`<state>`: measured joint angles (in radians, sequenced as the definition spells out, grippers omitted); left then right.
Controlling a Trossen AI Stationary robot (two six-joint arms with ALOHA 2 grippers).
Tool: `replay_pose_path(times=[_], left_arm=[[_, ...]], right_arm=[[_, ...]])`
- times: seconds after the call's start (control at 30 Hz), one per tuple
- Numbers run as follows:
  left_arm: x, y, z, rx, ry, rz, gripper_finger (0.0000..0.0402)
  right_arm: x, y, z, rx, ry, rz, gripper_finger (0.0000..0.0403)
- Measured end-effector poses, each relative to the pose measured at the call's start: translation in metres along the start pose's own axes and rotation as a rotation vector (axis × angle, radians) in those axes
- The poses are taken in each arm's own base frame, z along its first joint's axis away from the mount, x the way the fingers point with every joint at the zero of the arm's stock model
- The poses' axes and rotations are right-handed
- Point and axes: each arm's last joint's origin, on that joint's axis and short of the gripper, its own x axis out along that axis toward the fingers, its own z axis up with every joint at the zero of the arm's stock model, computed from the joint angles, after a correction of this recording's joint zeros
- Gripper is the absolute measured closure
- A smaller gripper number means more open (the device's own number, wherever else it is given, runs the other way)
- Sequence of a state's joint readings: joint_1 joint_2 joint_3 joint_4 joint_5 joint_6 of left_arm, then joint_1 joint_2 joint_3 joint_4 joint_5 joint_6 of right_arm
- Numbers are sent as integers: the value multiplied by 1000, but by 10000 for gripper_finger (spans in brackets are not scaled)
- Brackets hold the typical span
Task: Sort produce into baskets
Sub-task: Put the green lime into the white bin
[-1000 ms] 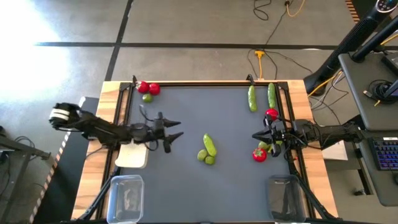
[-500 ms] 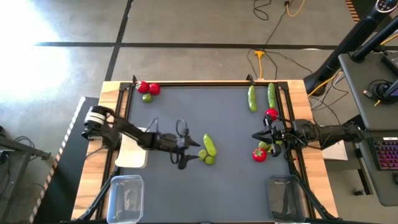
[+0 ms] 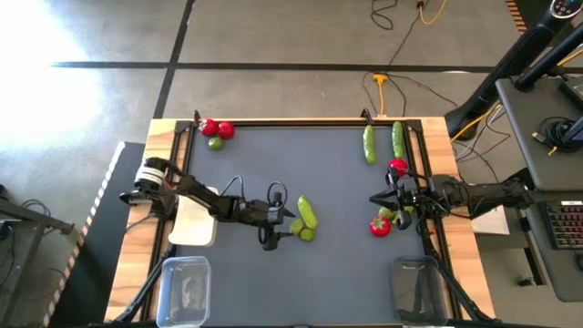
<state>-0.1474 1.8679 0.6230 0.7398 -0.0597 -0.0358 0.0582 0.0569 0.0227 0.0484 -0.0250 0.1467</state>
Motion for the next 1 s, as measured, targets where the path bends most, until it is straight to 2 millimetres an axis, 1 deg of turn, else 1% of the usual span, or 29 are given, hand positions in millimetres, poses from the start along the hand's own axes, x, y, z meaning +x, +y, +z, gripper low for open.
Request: replay_pose_path(times=[0.2,0.33,0.5,0.63,0.77,0.87,1.0], left_arm=[[17,-1,-12,-3,-37,-1,118],[31,-1,-13,-22,-43,-2,118],[40,-2,-14,-40,-47,0,118],[38,-1,-14,-55,-48,32,120],[30,0,-15,-61,-35,66,135],[26,1,-15,-65,-33,84,160],[22,1,-13,-66,-41,86,206]], right_arm=[[0,0,0,0,0,0,394],[0,0,0,0,0,0,394],[0,0,0,0,0,0,394],[0,0,0,0,0,1,394],[0,0,0,0,0,0,394],[0,0,0,0,0,0,394],[0,0,0,0,0,0,394]])
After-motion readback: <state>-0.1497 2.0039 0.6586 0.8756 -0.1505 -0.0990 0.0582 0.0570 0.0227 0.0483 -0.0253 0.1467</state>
